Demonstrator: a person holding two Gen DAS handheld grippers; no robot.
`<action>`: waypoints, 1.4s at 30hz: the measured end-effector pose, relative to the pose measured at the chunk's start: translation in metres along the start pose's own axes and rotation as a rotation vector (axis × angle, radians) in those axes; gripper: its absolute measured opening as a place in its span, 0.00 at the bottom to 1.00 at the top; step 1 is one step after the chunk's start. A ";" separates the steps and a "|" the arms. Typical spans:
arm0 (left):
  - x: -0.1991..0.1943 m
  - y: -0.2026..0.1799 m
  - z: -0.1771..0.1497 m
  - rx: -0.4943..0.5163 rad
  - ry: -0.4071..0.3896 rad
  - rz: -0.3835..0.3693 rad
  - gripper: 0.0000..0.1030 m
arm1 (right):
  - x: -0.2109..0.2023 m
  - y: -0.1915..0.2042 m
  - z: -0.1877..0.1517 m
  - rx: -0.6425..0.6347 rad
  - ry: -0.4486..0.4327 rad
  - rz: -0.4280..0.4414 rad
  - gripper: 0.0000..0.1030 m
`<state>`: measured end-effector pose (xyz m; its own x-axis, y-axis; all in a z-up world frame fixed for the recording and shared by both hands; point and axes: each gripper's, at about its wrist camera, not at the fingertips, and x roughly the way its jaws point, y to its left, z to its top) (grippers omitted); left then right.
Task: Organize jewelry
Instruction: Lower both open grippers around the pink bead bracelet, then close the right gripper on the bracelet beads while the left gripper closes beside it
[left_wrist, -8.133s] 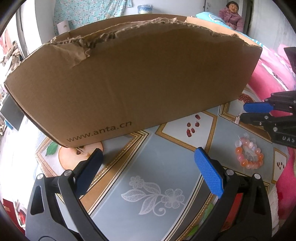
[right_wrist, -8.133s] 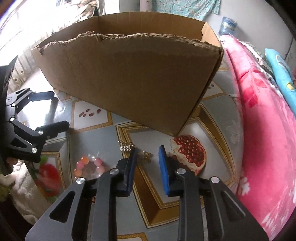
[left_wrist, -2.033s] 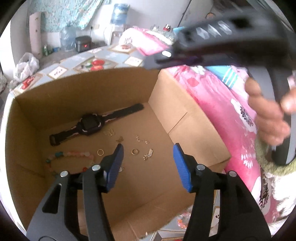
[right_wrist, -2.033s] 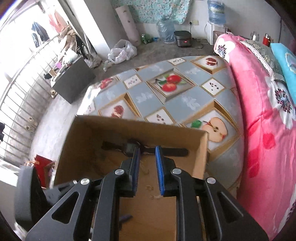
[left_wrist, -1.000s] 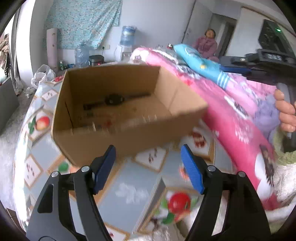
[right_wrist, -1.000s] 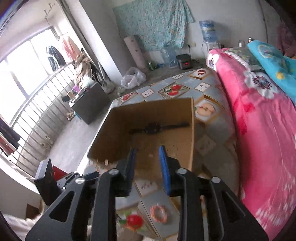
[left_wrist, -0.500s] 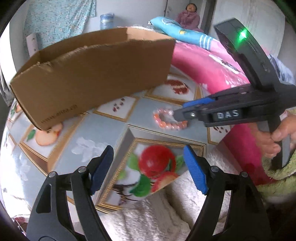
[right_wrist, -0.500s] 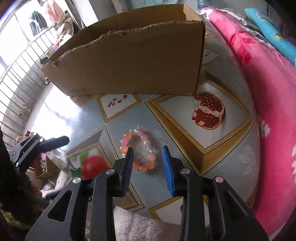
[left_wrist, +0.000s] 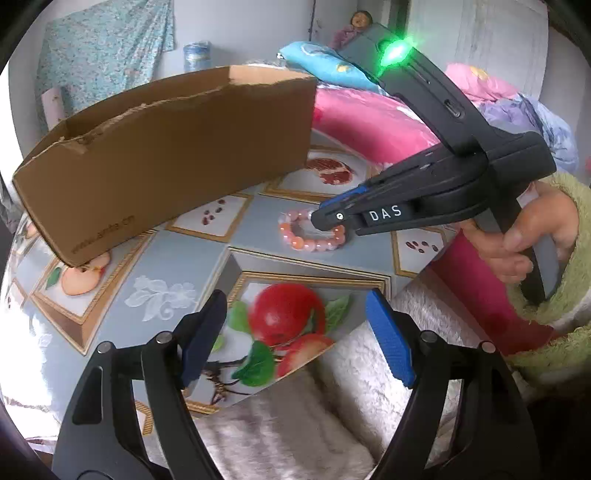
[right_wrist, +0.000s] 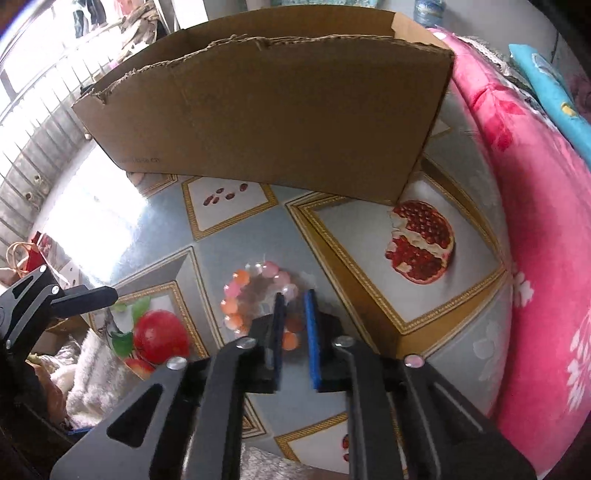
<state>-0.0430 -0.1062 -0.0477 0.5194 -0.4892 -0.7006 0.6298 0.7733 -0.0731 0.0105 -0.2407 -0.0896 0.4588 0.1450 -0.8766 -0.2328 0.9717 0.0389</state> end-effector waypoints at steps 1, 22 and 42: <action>-0.003 0.003 -0.001 -0.013 -0.007 -0.002 0.72 | 0.000 0.003 0.001 -0.001 0.001 0.006 0.10; -0.024 0.061 -0.007 -0.198 -0.042 0.034 0.60 | -0.009 0.022 0.030 0.138 -0.040 0.342 0.09; 0.038 0.060 0.036 -0.152 0.068 -0.001 0.21 | 0.008 0.002 0.008 0.215 -0.015 0.264 0.10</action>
<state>0.0348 -0.0925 -0.0532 0.4756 -0.4656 -0.7463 0.5330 0.8275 -0.1766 0.0209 -0.2359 -0.0929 0.4198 0.3982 -0.8156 -0.1597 0.9170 0.3655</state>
